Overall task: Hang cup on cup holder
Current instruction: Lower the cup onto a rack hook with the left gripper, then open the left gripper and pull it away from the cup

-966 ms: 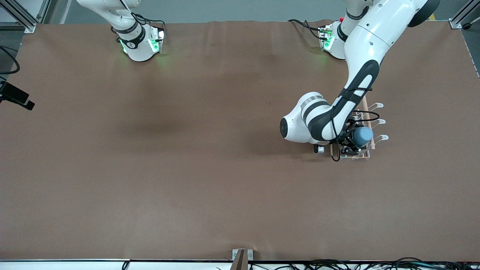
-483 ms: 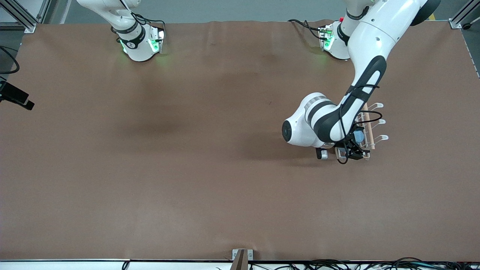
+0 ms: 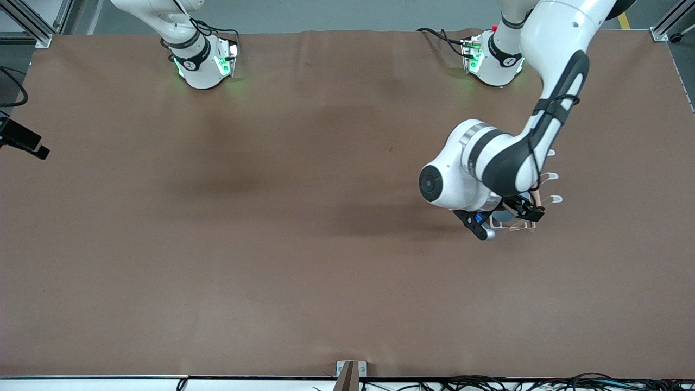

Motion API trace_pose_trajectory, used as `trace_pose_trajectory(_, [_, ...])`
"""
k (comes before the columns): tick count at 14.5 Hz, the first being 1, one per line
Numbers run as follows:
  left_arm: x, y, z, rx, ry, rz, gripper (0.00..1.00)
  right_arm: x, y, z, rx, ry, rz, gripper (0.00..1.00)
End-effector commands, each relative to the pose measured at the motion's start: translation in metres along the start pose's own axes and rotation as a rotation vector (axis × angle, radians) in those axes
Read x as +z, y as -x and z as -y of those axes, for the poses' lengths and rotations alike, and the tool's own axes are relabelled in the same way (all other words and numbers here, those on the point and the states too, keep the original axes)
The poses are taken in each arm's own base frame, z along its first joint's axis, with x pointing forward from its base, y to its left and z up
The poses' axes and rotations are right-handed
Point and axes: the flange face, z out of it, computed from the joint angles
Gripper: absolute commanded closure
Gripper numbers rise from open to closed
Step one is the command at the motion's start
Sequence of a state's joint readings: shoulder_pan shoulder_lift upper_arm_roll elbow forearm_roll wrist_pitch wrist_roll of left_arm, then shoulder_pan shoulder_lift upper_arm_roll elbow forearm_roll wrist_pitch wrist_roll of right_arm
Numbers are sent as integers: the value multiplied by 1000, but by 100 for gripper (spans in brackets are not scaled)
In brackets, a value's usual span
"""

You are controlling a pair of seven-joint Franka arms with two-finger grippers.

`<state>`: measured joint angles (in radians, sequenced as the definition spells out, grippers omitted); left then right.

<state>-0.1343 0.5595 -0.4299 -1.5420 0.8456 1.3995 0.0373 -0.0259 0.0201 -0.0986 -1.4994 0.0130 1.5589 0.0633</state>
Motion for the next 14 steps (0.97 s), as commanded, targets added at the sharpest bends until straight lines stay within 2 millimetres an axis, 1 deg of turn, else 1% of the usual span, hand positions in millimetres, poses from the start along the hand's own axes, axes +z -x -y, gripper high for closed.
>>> trace_pose_trajectory(1, [1, 39, 58, -278, 194, -95, 2, -6, 3, 1, -10, -2, -6, 0])
trace_pose_trajectory(2, [-2, 48, 71, -340, 237, -132, 2, -6, 3, 1, -12, -2, -6, 0])
trace_pose_trajectory(3, [-6, 55, 79, -382, 281, -157, 2, -6, 3, 1, -12, -2, -6, 0])
trace_pose_trajectory(5, [-1, 81, 108, -487, 412, -184, 2, -7, 3, 0, -10, -2, -6, 0])
trace_pose_trajectory(6, [-1, 95, 121, -531, 475, -206, 2, -7, 3, 0, -10, -2, -6, 0])
trace_pose_trajectory(9, [-22, 136, 143, -605, 557, -268, 4, -7, 3, 0, -10, -2, -6, 0])
trace_pose_trajectory(10, [-22, 155, 157, -649, 607, -289, 4, -7, 3, 0, -10, -2, -6, 0])
trace_pose_trajectory(11, [-26, 177, 169, -691, 661, -326, 4, -7, 3, 0, -12, -2, -6, 0])
trace_pose_trajectory(12, [-31, 199, 177, -714, 702, -357, 3, -6, 4, 0, -10, -2, -5, 0])
trace_pose_trajectory(13, [-33, 225, 182, -737, 726, -382, 3, -6, 4, 0, -10, -2, -5, 0])
trace_pose_trajectory(14, [-35, 245, 182, -754, 736, -399, 3, -6, 3, -1, -9, -2, -5, 0])
